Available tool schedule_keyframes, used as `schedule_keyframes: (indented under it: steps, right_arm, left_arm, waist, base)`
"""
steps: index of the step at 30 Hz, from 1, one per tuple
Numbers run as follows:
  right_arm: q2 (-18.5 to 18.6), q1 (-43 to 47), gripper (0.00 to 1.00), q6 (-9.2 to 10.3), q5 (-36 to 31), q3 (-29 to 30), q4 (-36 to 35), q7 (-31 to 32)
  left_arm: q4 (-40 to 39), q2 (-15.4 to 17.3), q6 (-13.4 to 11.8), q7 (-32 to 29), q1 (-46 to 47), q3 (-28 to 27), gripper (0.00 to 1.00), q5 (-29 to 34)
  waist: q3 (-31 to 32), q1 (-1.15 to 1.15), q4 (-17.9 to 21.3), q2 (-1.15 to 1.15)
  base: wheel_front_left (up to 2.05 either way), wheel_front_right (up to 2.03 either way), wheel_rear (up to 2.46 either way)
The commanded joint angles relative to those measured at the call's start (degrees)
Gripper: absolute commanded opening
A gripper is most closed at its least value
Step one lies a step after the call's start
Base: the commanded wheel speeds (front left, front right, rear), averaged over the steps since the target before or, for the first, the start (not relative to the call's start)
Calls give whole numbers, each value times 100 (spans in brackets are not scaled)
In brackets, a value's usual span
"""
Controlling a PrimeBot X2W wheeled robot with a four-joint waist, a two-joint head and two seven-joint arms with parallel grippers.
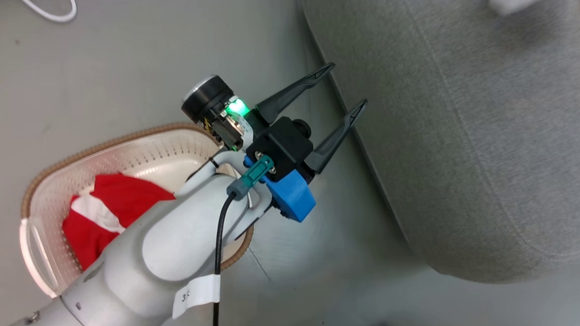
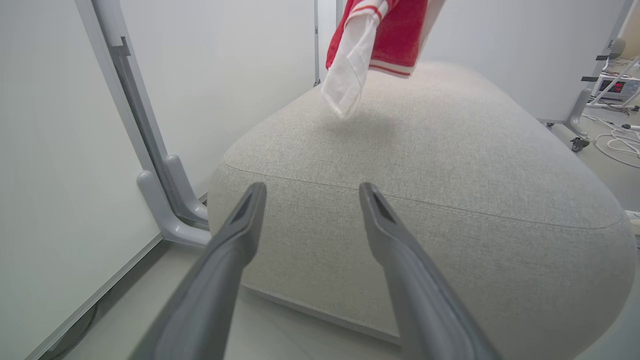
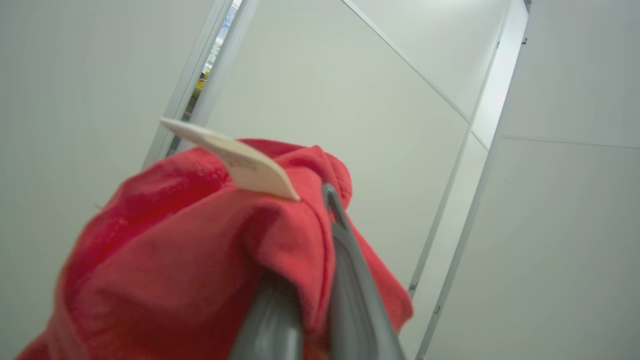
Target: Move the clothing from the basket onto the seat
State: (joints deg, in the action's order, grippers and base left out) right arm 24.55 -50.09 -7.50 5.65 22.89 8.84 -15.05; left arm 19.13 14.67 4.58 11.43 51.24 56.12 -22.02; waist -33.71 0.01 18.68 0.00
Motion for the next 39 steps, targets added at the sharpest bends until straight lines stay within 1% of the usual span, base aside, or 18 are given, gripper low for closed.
schedule_keyframes:
  steps: [1, 4, 6, 9, 11, 14, 15, 19, 30, 34, 35, 36, 37, 39]
  right_arm:
    - [159, -257, 0, 1, 70, 165, 97, -20]
    - [565, -576, 0, 1, 156, 504, 459, -18]
    - [766, -695, 0, 1, 153, 639, 729, -19]
    - [911, -662, 0, 1, 137, 785, 1185, -18]
    - [894, -514, 0, 1, 73, 769, 1455, -19]
    - [767, -339, 0, 1, 6, 815, 1762, -19]
    - [767, -339, 0, 1, 6, 815, 1762, -19]
    - [502, -112, 0, 1, -69, 877, 2057, -19]
    - [-235, 264, 0, 1, -290, 774, 2807, -19]
    - [-345, 293, 0, 1, -307, 773, 2942, -19]
    - [-351, 322, 5, 1, -304, 776, 2942, -19]
    - [-347, 353, 65, 1, -288, 794, 2897, -19]
    - [-352, 398, 100, 1, -269, 805, 2856, -19]
    - [-374, 531, 100, 1, -238, 785, 2728, -19]
  left_arm:
    - [-44, 95, -22, -1, 134, -36, 100, 68]
    - [-154, 146, -29, -60, 270, -38, 100, 122]
    - [-213, 192, -28, -92, 353, -33, 100, 153]
    - [-283, 206, -16, -118, 470, -10, 100, 203]
    - [-321, 219, -24, -144, 530, -6, 100, 229]
    - [-359, 226, -42, -147, 584, -6, 100, 246]
    - [-359, 226, -42, -147, 584, -6, 100, 246]
    - [-376, 253, -61, -136, 599, -6, 100, 224]
    - [-419, 373, -108, -187, 607, 27, 100, 189]
    - [-424, 395, -127, -203, 595, 42, 100, 163]
    - [-422, 395, -135, -202, 588, 45, 100, 154]
    - [-418, 396, -147, -190, 583, 49, 100, 154]
    - [-403, 396, -146, -164, 570, 50, 100, 144]
    - [-370, 369, -157, -100, 526, 50, 100, 128]
  waist:
    - [-452, -1, -64, 0]
    - [-733, -1, -92, 0]
    - [-878, -1, -114, 0]
    - [-1065, -1, -174, 0]
    - [-1164, -1, -197, 0]
    - [-1263, -1, -219, 0]
    - [-1263, -1, -219, 0]
    - [-1323, -1, -233, 0]
    - [-1382, -1, -251, 0]
    - [-1345, -1, -243, 0]
    - [-1323, -1, -238, 0]
    - [-1295, -1, -232, 0]
    - [-1255, -1, -227, 0]
    - [-1148, -1, -222, 0]
  base:
    - [0, 0, 0]
    - [0, 0, 0]
    - [0, 0, 0]
    - [0, 0, 0]
    - [0, 0, 0]
    - [0, 0, 0]
    - [0, 0, 0]
    - [0, 0, 0]
    - [0, 0, 0]
    - [0, 0, 0]
    - [0, 0, 0]
    - [0, 0, 0]
    - [0, 0, 0]
    - [0, 0, 0]
